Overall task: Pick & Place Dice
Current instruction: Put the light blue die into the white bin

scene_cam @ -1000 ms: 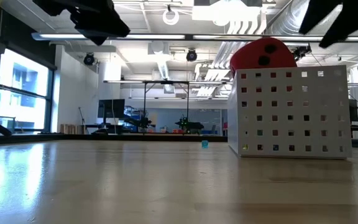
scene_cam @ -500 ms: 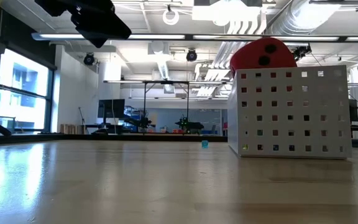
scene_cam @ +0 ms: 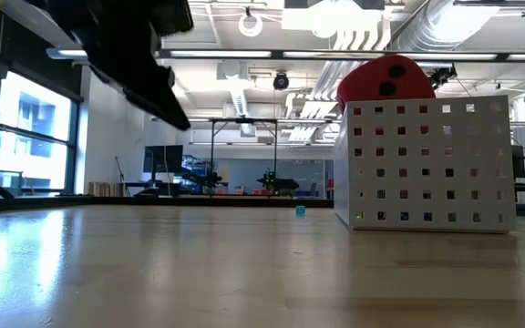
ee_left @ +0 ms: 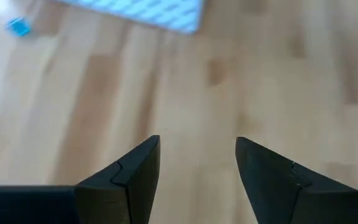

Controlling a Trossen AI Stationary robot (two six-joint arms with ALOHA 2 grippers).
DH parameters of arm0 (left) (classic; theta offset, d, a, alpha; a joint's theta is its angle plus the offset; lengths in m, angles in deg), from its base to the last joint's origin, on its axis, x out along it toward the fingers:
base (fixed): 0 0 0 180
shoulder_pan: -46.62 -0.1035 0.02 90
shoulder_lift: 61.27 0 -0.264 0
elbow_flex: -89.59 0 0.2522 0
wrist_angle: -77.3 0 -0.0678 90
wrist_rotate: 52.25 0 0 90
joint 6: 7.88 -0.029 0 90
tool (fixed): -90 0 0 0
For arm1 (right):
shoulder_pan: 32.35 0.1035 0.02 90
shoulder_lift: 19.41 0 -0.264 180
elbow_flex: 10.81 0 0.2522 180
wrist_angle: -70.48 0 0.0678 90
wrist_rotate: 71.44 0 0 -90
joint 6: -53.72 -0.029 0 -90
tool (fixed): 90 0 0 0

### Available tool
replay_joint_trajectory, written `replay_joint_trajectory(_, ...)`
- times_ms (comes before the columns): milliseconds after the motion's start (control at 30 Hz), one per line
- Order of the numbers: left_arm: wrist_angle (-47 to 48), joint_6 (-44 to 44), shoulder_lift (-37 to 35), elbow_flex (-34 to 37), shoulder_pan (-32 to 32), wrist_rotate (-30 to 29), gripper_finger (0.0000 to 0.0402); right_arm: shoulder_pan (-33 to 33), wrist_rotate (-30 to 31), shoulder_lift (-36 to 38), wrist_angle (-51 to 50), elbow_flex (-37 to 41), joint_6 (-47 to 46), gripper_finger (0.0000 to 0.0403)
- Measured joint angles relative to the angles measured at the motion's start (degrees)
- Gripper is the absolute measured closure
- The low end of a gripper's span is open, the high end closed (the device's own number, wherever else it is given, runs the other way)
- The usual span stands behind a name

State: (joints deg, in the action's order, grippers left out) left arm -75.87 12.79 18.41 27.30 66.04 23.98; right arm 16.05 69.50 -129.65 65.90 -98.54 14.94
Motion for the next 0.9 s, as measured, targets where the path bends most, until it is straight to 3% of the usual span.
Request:
replay_joint_trajectory(200, 3.9, -5.5, 0.0, 0.0, -6.6, 0.7, 0.0199, 0.3, -3.9, -1.9, 8.3, 0.0, 4.0, 0.0149)
replay_joint_trajectory(533, 2.9, -27.8, 0.0, 0.1, -15.1, 12.5, 0.0199, 2.4, -2.9, -4.6, 14.6, 0.0, 3.5, 0.0149)
replay_joint_trajectory(667, -3.4, -32.6, 0.0, 3.3, -18.8, 17.9, 0.0199, 2.9, -2.9, -4.6, 14.7, 0.0, -0.3, 0.0149)
replay_joint_trajectory(900, -22.7, -32.4, 0.0, 13.0, -27.9, 25.1, 0.0199, 4.4, -2.2, -7.0, 18.9, 0.0, -2.3, 0.0149)
